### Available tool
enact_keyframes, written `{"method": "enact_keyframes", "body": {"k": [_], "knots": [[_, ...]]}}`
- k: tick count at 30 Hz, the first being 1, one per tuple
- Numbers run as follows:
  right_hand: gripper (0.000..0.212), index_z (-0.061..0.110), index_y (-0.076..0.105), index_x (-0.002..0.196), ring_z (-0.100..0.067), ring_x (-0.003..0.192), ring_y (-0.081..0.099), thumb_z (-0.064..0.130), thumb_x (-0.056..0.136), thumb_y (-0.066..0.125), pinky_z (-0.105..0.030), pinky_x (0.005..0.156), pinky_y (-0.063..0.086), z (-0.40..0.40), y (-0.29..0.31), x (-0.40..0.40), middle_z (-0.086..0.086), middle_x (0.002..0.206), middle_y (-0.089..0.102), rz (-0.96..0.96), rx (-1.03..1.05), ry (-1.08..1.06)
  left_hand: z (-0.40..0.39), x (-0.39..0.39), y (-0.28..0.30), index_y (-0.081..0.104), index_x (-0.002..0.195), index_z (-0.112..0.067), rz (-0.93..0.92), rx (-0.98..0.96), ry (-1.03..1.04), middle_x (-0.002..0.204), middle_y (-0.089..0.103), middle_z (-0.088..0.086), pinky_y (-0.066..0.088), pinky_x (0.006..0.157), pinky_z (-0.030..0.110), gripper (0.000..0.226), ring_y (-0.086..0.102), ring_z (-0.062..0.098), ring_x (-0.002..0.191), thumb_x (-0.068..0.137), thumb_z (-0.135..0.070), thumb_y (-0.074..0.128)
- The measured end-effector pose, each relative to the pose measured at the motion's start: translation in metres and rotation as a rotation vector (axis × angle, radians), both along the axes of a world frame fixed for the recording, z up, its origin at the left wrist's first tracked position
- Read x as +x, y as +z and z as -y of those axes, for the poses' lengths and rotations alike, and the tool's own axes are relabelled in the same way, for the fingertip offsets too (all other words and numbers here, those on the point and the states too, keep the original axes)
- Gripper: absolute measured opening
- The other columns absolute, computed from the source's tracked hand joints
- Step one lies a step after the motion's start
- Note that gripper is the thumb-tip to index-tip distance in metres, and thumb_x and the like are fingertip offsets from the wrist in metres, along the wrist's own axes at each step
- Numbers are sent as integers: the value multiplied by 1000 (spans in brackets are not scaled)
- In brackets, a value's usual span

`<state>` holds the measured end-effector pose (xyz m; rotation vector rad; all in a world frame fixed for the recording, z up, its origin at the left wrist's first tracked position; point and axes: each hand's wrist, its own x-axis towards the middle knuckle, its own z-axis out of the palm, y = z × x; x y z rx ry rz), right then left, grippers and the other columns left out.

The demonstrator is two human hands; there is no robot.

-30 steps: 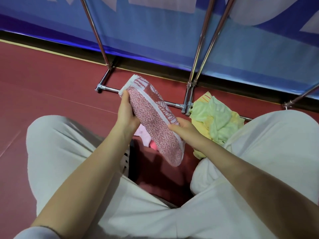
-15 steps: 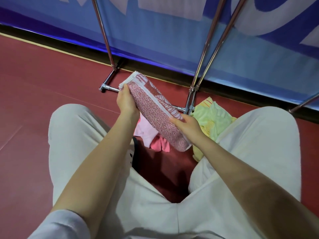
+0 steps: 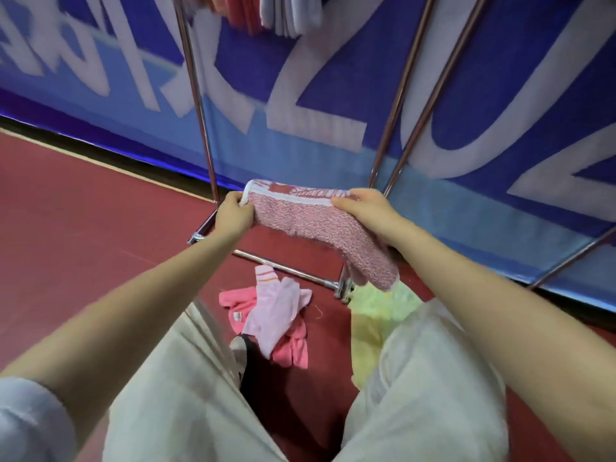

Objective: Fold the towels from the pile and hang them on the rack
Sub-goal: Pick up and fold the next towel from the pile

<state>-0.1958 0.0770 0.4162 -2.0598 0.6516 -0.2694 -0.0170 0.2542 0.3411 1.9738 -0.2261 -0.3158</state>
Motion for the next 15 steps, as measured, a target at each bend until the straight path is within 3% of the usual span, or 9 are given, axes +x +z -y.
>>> {"method": "enact_keyframes", "body": {"k": [3, 6, 9, 13, 15], "knots": [[39, 18, 44, 59, -5, 57, 35, 32, 90, 64, -19, 49, 27, 22, 62, 13, 6, 59, 40, -4, -213, 62, 18, 23, 32, 63, 115, -9, 17, 1, -34, 105, 69, 16, 55, 87, 43, 38, 67, 31, 92, 80, -17, 53], [39, 18, 42, 60, -10, 59, 36, 32, 91, 62, -26, 50, 26, 40, 115, 21, 3, 61, 41, -48, -384, 95, 35, 34, 70, 62, 112, -8, 33, -35, -99, 97, 69, 21, 57, 84, 47, 35, 68, 33, 83, 79, -18, 58], [31, 11, 52, 69, -14, 67, 39, 30, 91, 62, -30, 58, 26, 55, 156, 27, -5, 68, 44, -44, -371, 90, 48, 40, 111, 63, 111, -8, 77, 31, -181, 84, 70, 17, 58, 83, 48, 35, 66, 27, 73, 78, -18, 57], [24, 10, 62, 79, -14, 68, 47, 33, 89, 64, -28, 62, 35, 64, 209, 34, -6, 72, 53, 31, -269, 60, 66, 30, 178, 67, 109, -6, 226, 93, -262, 92, 67, 17, 56, 84, 43, 49, 63, 29, 81, 69, -30, 50], [26, 11, 64, 74, -11, 65, 50, 32, 88, 64, -26, 58, 38, 65, 234, 39, -1, 69, 57, 56, -256, 42, 76, 27, 206, 64, 117, -11, 275, 71, -270, 106, 65, 11, 52, 85, 33, 40, 62, 29, 93, 83, -28, 51]]}}
